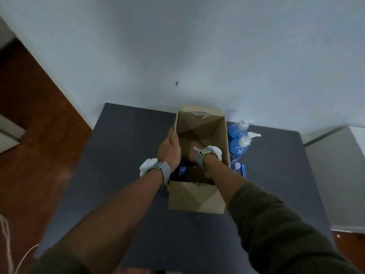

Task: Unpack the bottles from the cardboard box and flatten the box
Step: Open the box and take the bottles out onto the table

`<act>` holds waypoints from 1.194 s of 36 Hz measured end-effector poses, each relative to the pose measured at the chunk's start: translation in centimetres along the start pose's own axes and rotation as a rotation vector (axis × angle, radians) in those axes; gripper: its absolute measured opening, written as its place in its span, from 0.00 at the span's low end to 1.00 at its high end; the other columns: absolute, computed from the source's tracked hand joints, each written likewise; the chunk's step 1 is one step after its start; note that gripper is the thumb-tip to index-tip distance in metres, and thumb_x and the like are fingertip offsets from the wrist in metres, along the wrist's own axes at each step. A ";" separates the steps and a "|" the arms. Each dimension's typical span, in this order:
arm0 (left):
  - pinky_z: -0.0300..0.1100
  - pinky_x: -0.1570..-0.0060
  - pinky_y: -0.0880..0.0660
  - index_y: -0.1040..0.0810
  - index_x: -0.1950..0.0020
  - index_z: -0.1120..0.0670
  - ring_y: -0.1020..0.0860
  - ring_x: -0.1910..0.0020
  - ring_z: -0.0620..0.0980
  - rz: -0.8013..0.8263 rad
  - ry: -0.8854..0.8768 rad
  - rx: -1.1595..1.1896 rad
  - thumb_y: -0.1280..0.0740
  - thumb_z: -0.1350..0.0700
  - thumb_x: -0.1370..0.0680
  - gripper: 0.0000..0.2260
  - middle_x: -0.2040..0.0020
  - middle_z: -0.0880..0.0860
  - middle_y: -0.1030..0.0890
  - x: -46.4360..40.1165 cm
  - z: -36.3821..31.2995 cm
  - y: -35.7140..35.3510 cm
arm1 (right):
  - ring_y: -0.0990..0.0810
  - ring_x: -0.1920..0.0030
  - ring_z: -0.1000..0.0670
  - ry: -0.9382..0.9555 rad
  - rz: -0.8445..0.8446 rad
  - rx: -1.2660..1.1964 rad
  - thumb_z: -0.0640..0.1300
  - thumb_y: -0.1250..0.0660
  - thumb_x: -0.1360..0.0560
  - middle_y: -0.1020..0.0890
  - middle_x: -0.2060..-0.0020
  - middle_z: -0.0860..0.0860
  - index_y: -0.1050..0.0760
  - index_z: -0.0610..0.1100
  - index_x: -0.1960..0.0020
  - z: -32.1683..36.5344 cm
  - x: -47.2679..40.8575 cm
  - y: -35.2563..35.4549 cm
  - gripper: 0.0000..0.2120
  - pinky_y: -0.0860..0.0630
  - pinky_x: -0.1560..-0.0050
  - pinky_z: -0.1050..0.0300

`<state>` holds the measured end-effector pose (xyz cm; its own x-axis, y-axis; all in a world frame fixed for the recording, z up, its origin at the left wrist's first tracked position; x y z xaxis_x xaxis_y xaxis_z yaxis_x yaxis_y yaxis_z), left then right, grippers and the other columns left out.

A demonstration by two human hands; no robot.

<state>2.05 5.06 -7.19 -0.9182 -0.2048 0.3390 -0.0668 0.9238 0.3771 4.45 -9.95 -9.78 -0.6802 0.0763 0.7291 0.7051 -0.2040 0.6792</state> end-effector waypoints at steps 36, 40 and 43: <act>0.50 0.33 0.33 0.38 0.20 0.43 0.31 0.28 0.61 -0.081 0.016 -0.096 0.54 0.45 0.14 0.22 0.24 0.53 0.31 1.5 -1.0 0.6 | 0.14 0.65 0.44 -0.001 -0.321 -0.204 0.42 0.33 0.35 0.15 0.67 0.44 0.26 0.42 0.65 -15.8 6.5 1.3 0.04 0.16 0.61 0.50; 0.46 0.38 0.33 0.39 0.20 0.43 0.30 0.29 0.59 -0.078 0.016 -0.078 0.54 0.45 0.14 0.22 0.23 0.52 0.32 1.4 -0.9 0.6 | 0.15 0.67 0.44 -0.015 -0.276 -0.231 0.41 0.31 0.35 0.15 0.68 0.44 0.27 0.43 0.68 -15.9 5.3 -0.2 0.06 0.16 0.64 0.51; 0.46 0.38 0.33 0.39 0.20 0.43 0.30 0.29 0.59 -0.074 0.008 -0.074 0.54 0.45 0.14 0.22 0.23 0.52 0.31 1.2 -0.8 0.5 | 0.15 0.65 0.44 -0.025 -0.245 -0.254 0.41 0.30 0.33 0.15 0.67 0.45 0.26 0.43 0.68 -15.8 5.0 -0.6 0.07 0.18 0.64 0.54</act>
<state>1.23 5.03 -5.86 -0.9088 -0.2747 0.3140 -0.1055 0.8795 0.4641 -2.51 -24.86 -7.89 -0.8156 0.1764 0.5510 0.4467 -0.4131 0.7936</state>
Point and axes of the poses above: each hand's wrist, its own x-axis away from the middle knuckle, its own y-axis out of the back of the hand, z = x × y, the point moved 9 cm from there along -x, towards the middle knuckle
